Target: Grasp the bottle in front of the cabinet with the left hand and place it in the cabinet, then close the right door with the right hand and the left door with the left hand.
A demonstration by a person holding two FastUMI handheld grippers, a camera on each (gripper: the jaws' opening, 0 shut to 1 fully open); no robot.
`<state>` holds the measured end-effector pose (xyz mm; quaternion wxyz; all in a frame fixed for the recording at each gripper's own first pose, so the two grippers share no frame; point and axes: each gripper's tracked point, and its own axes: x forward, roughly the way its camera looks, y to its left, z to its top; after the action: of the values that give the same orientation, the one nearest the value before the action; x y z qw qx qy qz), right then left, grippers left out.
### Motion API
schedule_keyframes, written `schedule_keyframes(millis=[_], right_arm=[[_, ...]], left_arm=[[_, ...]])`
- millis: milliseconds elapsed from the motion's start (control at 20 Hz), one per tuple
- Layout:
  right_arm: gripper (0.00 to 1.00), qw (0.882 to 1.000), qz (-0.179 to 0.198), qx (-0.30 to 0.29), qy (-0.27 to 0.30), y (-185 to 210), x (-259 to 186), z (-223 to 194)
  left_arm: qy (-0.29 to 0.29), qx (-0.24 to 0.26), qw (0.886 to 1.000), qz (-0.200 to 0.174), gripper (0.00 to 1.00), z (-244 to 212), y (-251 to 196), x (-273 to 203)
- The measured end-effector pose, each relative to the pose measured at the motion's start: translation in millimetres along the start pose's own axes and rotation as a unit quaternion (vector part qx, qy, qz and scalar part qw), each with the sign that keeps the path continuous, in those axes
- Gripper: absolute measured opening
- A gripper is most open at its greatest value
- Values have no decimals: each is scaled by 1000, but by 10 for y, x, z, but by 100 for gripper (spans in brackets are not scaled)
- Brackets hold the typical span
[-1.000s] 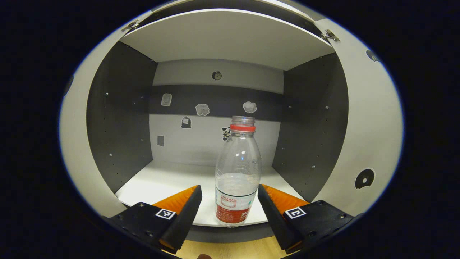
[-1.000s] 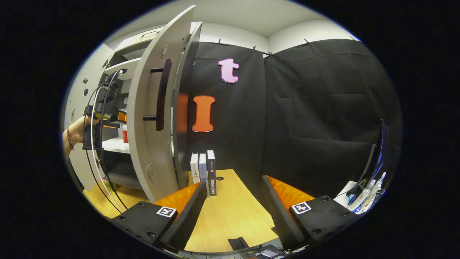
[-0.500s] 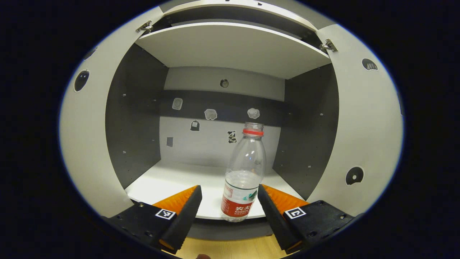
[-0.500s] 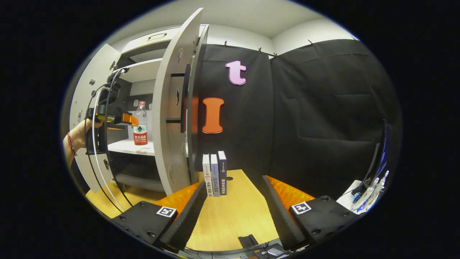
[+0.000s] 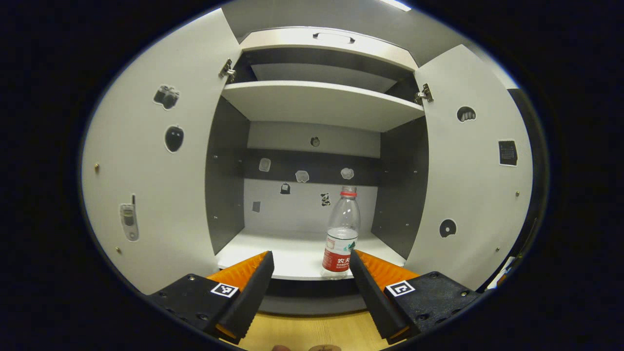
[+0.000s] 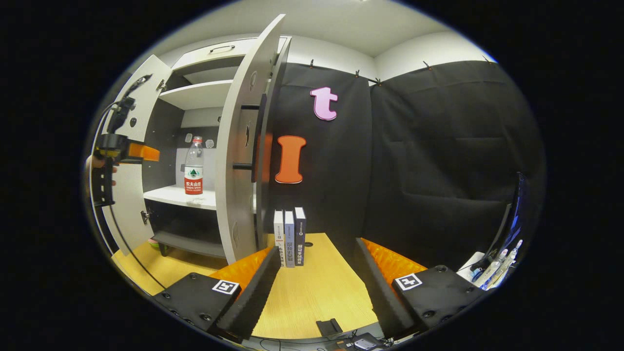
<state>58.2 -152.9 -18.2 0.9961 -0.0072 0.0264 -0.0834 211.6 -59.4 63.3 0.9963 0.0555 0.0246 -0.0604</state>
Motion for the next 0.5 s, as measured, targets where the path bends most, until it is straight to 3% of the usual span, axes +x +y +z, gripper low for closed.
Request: schedule_keyframes(millis=[350,400,500], right_arm=[[100,999,28,-1,-25,250,394,197],[95,999,31,2,-22,286,464,187],[100,999,36,10,-16,361,594,178]], left_arm=[[-11,8,1000,28,95,103,625,-945],[-12,8,999,35,95,103,722,-1035],[-13,3,999,46,95,104,901,-1175]])
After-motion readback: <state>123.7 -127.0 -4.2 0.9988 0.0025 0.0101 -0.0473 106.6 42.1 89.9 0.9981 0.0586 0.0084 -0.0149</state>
